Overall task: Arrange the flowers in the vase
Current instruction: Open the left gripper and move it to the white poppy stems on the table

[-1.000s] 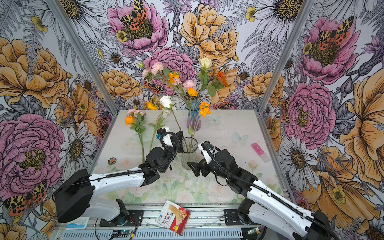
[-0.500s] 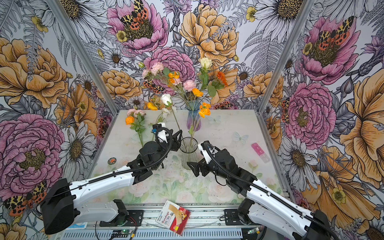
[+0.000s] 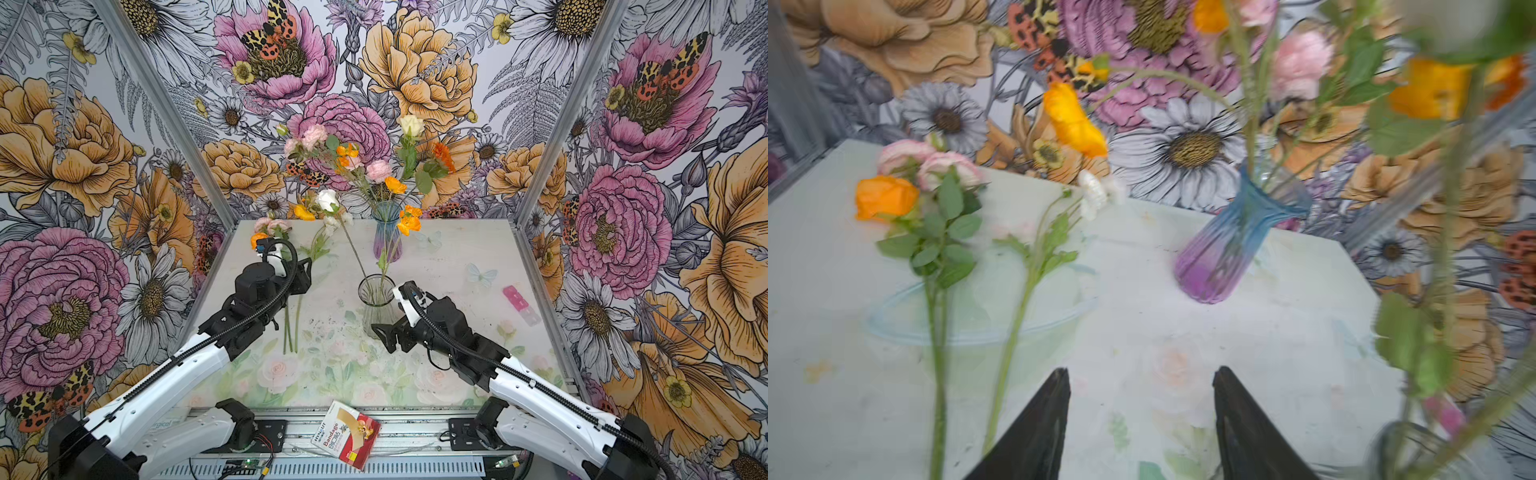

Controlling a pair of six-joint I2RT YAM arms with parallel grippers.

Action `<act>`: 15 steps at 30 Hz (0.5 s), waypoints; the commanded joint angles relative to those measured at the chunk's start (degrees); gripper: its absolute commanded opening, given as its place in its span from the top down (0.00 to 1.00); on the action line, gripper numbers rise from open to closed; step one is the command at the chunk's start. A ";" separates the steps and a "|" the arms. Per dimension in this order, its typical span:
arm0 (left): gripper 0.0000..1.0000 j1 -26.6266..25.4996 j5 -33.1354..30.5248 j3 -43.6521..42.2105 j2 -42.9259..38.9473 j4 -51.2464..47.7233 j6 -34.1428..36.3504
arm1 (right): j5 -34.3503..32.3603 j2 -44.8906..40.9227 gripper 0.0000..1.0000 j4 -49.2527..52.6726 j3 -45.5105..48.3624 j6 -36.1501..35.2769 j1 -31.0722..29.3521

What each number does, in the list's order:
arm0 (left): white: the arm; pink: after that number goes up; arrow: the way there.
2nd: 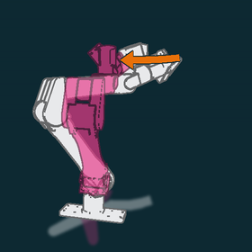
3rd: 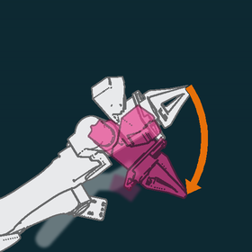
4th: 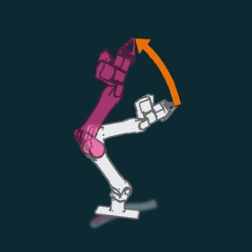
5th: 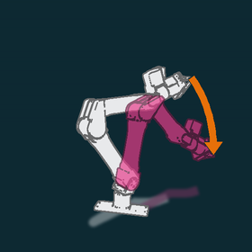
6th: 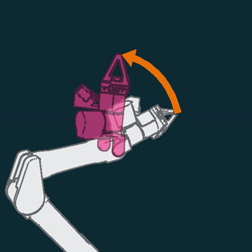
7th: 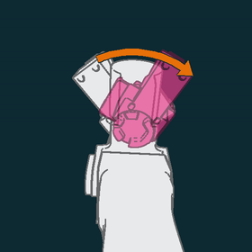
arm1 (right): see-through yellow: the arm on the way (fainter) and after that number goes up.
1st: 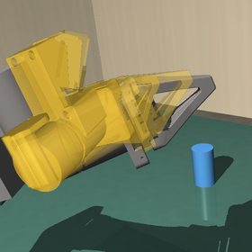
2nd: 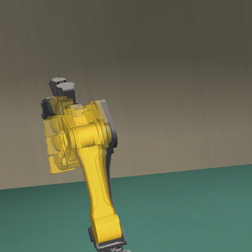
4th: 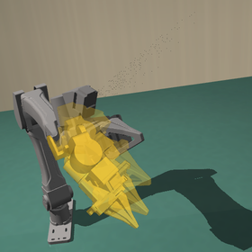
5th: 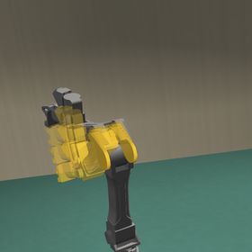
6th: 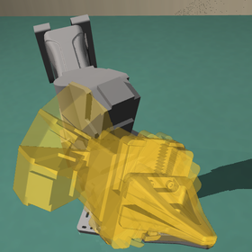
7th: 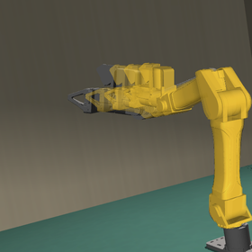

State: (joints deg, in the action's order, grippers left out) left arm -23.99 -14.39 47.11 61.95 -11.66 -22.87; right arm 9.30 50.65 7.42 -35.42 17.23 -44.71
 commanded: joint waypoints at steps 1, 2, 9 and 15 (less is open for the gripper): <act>0.44 7.42 12.20 1.18 8.91 -10.87 -2.59 | 1.19 0.71 0.00 -2.34 -0.35 2.36 -2.12; 0.44 8.75 13.79 1.88 11.59 -11.15 -2.24 | 0.85 1.06 0.01 -2.76 -0.33 2.93 -2.68; 0.47 11.71 12.15 9.56 29.24 -9.47 1.54 | -1.57 3.71 0.01 -7.74 1.52 6.66 -7.90; 0.51 13.36 11.58 18.59 39.55 -9.90 3.54 | -1.97 3.21 0.00 -9.92 3.53 8.63 -9.04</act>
State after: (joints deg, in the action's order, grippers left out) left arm -11.51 -3.44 62.08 99.22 -21.67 -21.65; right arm 8.62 54.35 0.34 -32.34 24.18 -53.32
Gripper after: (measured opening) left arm 0.499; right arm 0.995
